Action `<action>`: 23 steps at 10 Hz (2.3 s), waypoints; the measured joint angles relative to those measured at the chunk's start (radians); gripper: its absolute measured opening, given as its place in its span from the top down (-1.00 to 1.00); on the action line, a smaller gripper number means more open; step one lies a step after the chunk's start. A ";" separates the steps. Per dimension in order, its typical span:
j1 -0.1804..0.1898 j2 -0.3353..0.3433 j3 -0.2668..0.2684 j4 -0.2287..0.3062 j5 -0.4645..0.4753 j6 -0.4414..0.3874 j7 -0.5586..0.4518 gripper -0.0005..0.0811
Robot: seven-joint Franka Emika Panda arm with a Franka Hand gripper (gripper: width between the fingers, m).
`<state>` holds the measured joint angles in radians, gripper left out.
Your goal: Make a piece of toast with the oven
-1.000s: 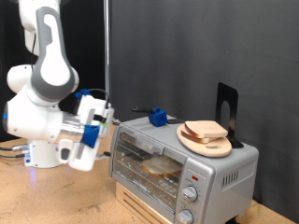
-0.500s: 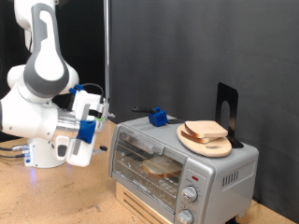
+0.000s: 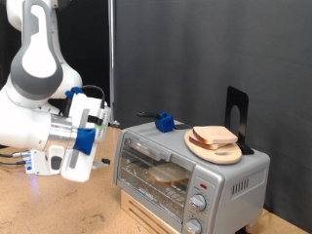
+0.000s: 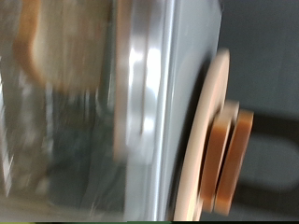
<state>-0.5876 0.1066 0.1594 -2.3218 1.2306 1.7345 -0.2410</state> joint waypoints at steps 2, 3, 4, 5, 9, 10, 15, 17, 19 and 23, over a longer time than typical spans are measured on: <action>0.000 0.028 0.001 0.022 0.014 0.007 0.000 -0.99; 0.000 0.030 0.001 0.021 -0.002 0.003 0.000 -0.99; 0.002 0.040 0.003 0.029 0.005 0.027 0.006 -0.99; 0.005 0.065 0.011 0.051 0.040 0.071 0.018 -0.99; 0.029 0.185 0.050 0.173 0.264 0.250 0.019 -0.99; 0.042 0.205 0.059 0.191 0.319 0.306 0.016 -0.99; 0.021 0.286 0.034 0.299 -0.060 0.042 0.012 -0.99; 0.024 0.356 0.035 0.369 -0.096 0.015 0.001 -0.99; 0.020 0.367 0.030 0.376 -0.174 -0.083 0.066 -0.99; 0.072 0.473 0.034 0.465 -0.186 0.042 0.219 -0.99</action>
<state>-0.5157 0.5795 0.1936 -1.8571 1.0443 1.7764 -0.0217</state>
